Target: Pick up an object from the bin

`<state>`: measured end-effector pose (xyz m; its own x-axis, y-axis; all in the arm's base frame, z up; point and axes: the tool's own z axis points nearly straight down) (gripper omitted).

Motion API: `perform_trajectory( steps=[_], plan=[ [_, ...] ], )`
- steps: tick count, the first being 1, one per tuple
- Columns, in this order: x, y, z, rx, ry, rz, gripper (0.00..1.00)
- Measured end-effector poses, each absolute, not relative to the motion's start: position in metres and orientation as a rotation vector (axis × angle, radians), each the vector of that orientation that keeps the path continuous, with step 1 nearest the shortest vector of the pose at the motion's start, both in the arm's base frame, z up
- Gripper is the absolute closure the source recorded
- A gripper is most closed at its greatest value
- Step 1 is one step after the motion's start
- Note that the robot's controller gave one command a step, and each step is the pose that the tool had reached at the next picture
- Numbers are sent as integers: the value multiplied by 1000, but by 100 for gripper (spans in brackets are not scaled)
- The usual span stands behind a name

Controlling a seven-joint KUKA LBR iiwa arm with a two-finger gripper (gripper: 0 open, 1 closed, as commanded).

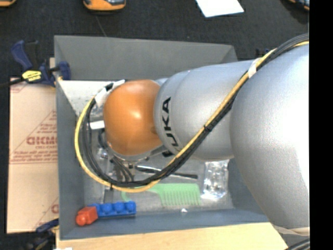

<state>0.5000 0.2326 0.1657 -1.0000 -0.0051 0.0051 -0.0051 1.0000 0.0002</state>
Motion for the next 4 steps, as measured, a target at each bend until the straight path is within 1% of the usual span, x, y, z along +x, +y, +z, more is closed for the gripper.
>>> perform_trajectory(
  steps=[1, 2, 3, 4],
  plan=[
    [502, 232, 169, 3, -3143, -3, 0],
    [479, 181, 80, 162, -3143, -4, 0],
    [492, 131, 118, 218, -3145, -8, 0],
    [489, 153, 95, 197, -3159, -14, 0]
  ],
)
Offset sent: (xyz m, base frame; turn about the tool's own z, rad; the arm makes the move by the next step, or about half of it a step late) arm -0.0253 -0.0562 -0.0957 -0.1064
